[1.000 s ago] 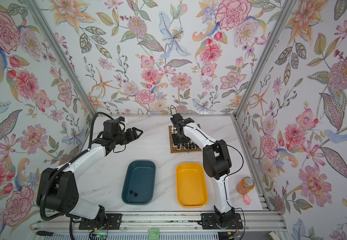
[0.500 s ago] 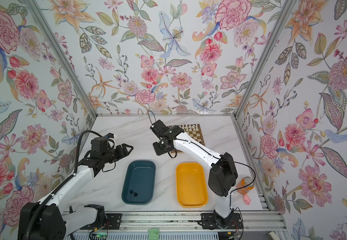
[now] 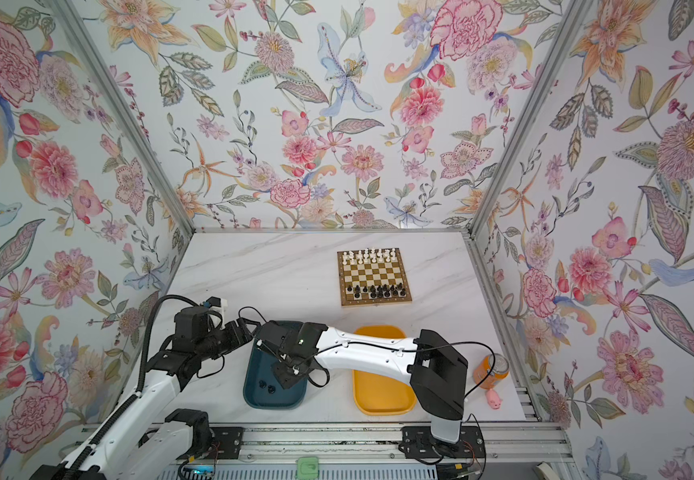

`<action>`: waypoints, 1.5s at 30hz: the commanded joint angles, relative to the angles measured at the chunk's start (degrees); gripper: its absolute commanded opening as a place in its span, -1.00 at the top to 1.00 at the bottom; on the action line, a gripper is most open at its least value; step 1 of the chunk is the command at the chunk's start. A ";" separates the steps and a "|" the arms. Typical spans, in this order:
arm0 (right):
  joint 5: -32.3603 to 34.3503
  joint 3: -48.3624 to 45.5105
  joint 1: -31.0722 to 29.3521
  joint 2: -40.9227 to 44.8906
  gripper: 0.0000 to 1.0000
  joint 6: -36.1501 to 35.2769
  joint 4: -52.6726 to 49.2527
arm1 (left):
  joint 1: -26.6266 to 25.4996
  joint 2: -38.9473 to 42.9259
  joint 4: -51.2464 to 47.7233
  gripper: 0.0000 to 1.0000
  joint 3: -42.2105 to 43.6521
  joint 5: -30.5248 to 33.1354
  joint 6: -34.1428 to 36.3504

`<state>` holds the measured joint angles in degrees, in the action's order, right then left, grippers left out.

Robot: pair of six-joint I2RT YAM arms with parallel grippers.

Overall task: Set up the chess pieces on the board
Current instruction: 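Move the right gripper back over the teal tray while the left arm lowers, then lower the open right gripper into the teal tray over a black pawn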

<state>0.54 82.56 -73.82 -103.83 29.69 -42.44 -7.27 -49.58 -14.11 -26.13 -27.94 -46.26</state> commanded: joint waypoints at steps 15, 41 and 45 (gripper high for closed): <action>-0.79 3.38 -3.62 -7.88 0.32 0.03 7.50 | 4.94 1.07 -2.39 -0.45 -0.13 -3.35 1.73; -3.96 7.61 -1.55 -14.19 0.40 -0.65 7.28 | 8.05 -1.00 -3.81 -0.43 -1.97 -5.37 4.35; -4.16 7.80 -1.53 -14.72 0.42 -0.69 7.10 | 8.81 -1.13 -4.17 -0.43 -2.30 -5.71 4.86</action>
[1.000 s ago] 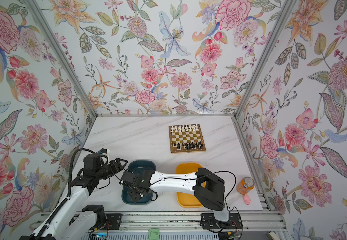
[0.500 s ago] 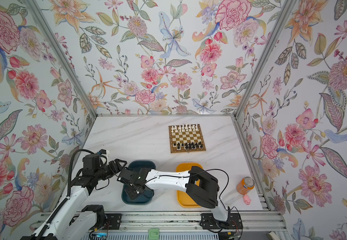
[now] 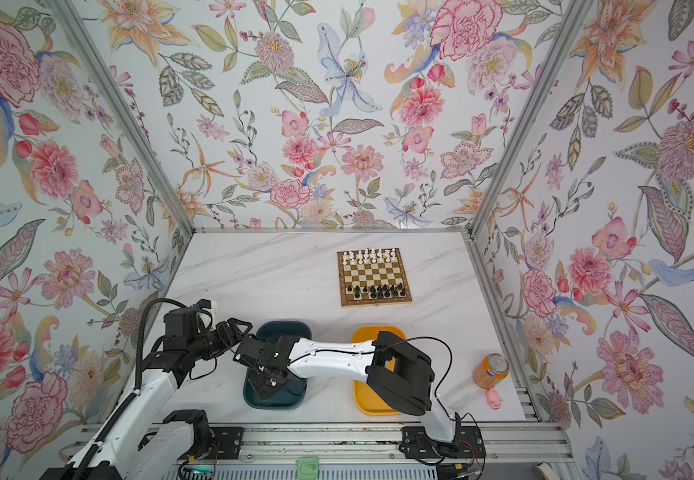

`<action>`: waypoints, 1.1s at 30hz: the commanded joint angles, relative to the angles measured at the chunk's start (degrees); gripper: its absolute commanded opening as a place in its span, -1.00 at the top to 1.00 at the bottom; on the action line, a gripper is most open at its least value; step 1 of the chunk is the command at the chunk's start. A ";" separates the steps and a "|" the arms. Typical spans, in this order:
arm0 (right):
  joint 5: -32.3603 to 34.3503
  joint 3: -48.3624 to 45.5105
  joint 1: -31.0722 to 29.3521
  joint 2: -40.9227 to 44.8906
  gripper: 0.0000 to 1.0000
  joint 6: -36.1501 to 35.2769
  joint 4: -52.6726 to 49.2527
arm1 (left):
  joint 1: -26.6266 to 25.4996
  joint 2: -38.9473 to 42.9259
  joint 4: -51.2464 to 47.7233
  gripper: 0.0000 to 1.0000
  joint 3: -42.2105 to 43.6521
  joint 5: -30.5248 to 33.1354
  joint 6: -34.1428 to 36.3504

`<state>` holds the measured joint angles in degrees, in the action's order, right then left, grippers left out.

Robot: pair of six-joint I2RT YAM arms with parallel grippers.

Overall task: Set up the chess pieces on the board
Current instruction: 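Lower the open right gripper into the teal tray over a black pawn, then close the right gripper on the black pawn and lift it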

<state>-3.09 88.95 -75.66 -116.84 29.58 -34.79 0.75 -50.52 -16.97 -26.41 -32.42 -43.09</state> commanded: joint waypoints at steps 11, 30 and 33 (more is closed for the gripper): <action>-0.24 1.56 0.38 -2.42 0.45 -0.30 -0.60 | 1.51 0.00 -2.25 -0.43 -2.14 -1.59 2.31; 1.89 3.40 1.44 -1.13 0.82 -0.49 -3.61 | 2.23 -0.08 -4.39 -0.42 -4.09 -1.49 3.80; 2.62 3.90 2.56 0.58 0.83 -0.69 -5.10 | 2.23 -0.64 -6.89 -0.43 -6.68 0.63 6.16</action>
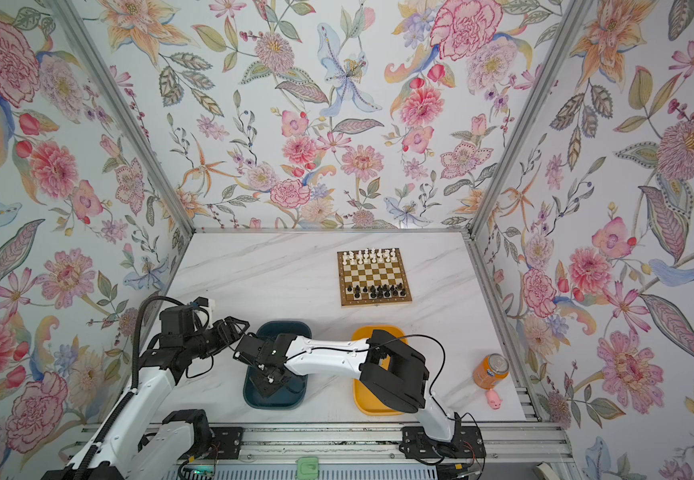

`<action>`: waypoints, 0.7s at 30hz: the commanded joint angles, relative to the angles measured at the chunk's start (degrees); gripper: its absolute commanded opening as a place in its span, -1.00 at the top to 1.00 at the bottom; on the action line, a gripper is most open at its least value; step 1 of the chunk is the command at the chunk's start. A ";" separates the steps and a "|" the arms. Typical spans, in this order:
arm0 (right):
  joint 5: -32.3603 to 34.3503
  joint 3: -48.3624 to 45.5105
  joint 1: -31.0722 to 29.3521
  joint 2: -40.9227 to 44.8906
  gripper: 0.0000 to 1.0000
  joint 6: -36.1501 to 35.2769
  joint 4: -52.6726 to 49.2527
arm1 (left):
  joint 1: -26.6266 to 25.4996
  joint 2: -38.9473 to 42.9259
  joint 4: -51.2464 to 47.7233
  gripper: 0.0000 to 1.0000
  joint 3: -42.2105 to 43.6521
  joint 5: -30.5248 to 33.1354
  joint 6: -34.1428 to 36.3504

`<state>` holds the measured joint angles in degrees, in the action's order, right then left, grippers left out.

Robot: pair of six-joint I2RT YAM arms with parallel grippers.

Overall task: Set up the chess pieces on the board
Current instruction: 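Close the right gripper on the black pawn and lift it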

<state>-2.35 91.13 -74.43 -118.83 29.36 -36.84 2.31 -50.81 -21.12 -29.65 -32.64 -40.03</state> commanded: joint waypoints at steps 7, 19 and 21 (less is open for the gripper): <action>4.89 3.09 5.63 8.00 0.85 -2.76 -8.13 | 0.68 -1.90 -1.34 -0.44 -8.57 -1.17 2.26; 7.70 0.52 21.86 19.29 0.85 -8.38 -14.01 | -4.65 -10.16 8.63 -0.45 -19.34 -5.06 -7.45; 7.63 -0.59 25.46 20.45 0.85 -9.70 -14.25 | -8.97 -13.02 10.44 -0.46 -21.77 -3.59 -9.05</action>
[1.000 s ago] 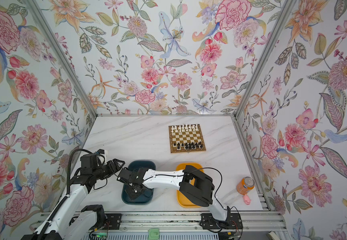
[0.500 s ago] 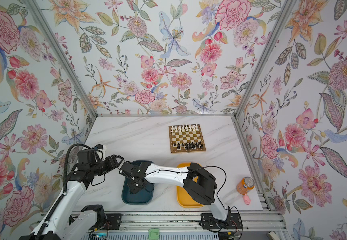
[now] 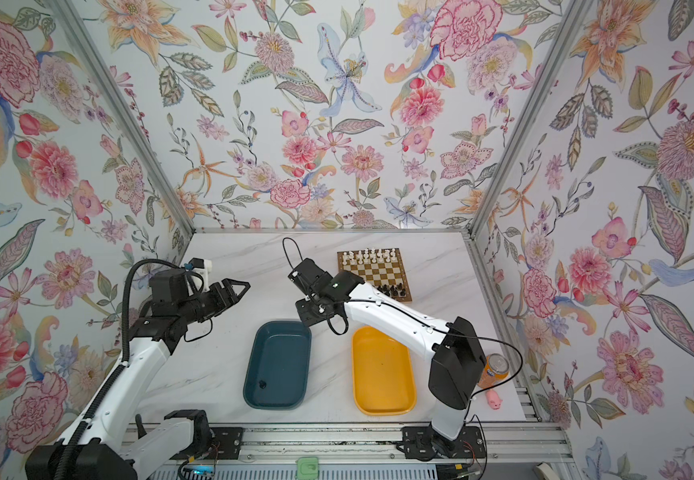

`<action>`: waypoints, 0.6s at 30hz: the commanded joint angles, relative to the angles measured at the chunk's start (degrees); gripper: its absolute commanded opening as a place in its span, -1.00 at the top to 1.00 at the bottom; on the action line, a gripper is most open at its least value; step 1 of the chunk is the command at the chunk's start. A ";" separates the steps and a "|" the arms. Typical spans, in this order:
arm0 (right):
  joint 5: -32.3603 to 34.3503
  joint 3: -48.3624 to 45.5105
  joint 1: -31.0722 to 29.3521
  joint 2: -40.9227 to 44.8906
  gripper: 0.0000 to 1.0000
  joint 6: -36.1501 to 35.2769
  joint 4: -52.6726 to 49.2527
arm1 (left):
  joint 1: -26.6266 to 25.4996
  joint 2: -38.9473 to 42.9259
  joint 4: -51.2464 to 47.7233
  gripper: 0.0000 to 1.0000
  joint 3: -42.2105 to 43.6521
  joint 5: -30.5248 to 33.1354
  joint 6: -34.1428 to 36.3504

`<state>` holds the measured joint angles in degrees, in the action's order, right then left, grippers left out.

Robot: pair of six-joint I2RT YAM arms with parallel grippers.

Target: Set up the chess pieces on the board

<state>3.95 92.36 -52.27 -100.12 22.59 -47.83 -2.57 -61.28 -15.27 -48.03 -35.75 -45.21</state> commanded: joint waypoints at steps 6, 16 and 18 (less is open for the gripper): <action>0.95 -5.18 13.70 2.65 0.85 -6.18 -3.09 | -16.14 -14.23 7.77 -0.45 -11.49 2.63 -4.28; -1.66 -7.26 25.91 -0.67 0.85 -10.32 0.28 | -24.88 -32.47 2.35 -0.42 -27.32 3.60 1.82; -2.54 -7.13 27.22 -1.68 0.85 -10.58 1.25 | -24.94 -33.94 1.96 -0.43 -28.52 3.87 2.11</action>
<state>3.11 85.78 -26.09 -99.61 14.04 -47.88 -27.11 -93.86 -10.87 -73.93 -33.01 -45.39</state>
